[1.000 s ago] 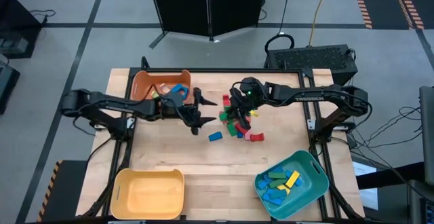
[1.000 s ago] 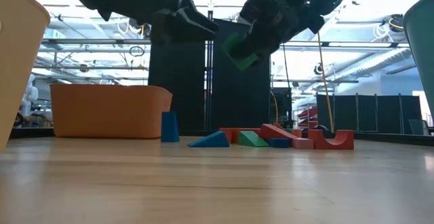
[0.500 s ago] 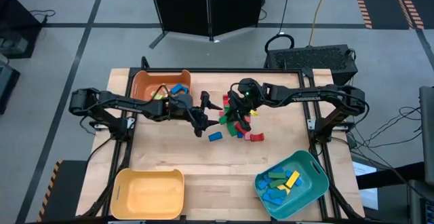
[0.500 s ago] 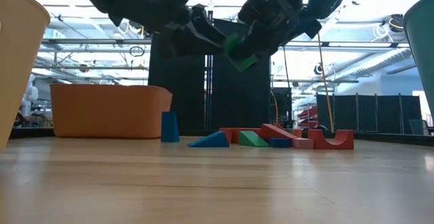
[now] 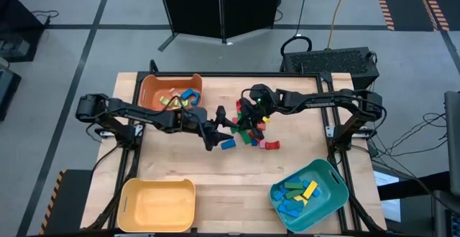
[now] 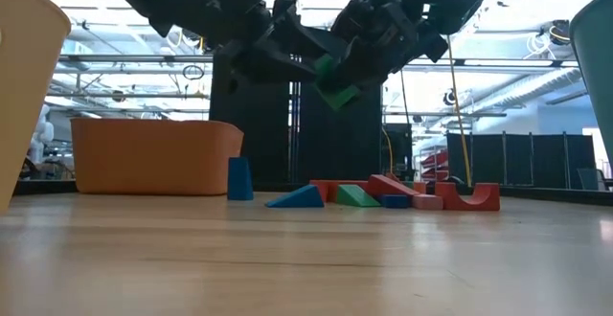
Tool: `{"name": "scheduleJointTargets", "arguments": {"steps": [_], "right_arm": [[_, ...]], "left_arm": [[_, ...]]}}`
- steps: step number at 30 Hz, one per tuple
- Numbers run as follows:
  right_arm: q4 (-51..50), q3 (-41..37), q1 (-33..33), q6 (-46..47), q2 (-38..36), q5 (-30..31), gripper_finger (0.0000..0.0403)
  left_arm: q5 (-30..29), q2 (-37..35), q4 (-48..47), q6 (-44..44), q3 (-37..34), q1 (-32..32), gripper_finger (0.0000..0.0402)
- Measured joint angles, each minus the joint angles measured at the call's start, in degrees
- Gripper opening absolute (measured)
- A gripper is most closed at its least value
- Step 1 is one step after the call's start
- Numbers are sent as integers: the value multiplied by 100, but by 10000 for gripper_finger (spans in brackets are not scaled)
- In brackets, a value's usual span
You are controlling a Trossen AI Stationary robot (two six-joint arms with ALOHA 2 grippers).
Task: Sort blocks by size
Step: Put the dark green arch block into the orange bin
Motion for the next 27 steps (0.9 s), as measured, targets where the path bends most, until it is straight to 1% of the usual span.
{"name": "scheduleJointTargets", "arguments": {"steps": [7, 13, 19, 22, 27], "right_arm": [[81, -2, 67, -38, 4, -72, 21], [18, -4, 66, -59, 2, -99, 21], [-11, -3, 67, -79, 2, -66, 27], [-25, -4, 67, -103, 2, -61, 30], [-35, -2, 69, -113, 2, -107, 32]], "left_arm": [[40, 283, 28, -149, 161, 7, 242], [44, 330, -68, -445, 266, 7, 241], [5, 330, -487, -598, 448, 21, 237], [-13, 330, -562, -726, 490, 52, 217], [-31, 330, -566, -714, 492, 87, 156]]}}
